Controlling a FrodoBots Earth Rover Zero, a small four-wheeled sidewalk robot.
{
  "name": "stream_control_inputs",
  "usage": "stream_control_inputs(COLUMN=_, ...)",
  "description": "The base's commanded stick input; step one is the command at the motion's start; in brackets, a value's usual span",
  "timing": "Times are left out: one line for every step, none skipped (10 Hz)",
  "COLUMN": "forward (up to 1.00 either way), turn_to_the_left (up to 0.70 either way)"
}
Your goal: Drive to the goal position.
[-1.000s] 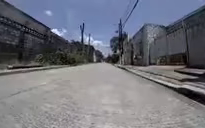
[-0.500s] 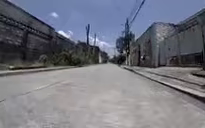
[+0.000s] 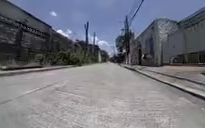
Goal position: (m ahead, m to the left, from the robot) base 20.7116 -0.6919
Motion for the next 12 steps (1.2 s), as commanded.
stream_control_inputs(forward=1.00, turn_to_the_left=0.14)
stream_control_inputs(forward=1.00, turn_to_the_left=0.09)
stream_control_inputs(forward=1.00, turn_to_the_left=-0.15)
stream_control_inputs(forward=1.00, turn_to_the_left=-0.26)
stream_control_inputs(forward=1.00, turn_to_the_left=-0.26)
stream_control_inputs(forward=1.00, turn_to_the_left=-0.26)
stream_control_inputs(forward=1.00, turn_to_the_left=-0.26)
stream_control_inputs(forward=1.00, turn_to_the_left=-0.26)
stream_control_inputs(forward=1.00, turn_to_the_left=-0.26)
stream_control_inputs(forward=1.00, turn_to_the_left=-0.26)
stream_control_inputs(forward=1.00, turn_to_the_left=-0.26)
stream_control_inputs(forward=1.00, turn_to_the_left=-0.26)
